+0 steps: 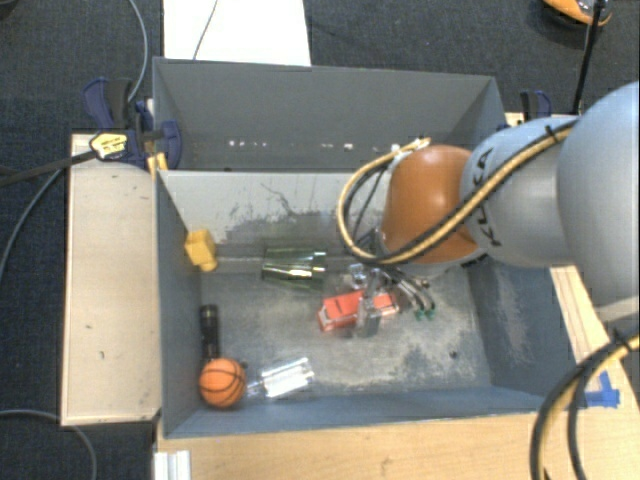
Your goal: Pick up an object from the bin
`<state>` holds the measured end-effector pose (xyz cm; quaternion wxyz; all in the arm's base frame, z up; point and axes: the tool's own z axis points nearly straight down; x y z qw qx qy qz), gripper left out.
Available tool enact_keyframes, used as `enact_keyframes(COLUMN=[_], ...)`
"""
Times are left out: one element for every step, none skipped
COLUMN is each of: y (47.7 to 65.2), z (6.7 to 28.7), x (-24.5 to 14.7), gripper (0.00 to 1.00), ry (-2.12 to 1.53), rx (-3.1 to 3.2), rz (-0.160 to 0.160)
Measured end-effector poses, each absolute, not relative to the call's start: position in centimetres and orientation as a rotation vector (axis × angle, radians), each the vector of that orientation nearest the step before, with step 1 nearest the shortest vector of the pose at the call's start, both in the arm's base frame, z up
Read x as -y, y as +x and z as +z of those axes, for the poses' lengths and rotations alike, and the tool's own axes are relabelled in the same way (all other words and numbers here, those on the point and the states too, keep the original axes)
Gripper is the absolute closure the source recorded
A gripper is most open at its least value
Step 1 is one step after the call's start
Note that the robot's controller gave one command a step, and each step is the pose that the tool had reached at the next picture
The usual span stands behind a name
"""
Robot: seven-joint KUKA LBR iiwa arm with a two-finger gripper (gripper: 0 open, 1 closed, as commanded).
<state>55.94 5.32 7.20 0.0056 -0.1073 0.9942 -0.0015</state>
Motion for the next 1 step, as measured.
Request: enact_keyframes(y=[57.02], z=[17.0], x=[-5.7], gripper=[1.0], ry=[-0.383], rx=[-3.105], rz=[-0.004])
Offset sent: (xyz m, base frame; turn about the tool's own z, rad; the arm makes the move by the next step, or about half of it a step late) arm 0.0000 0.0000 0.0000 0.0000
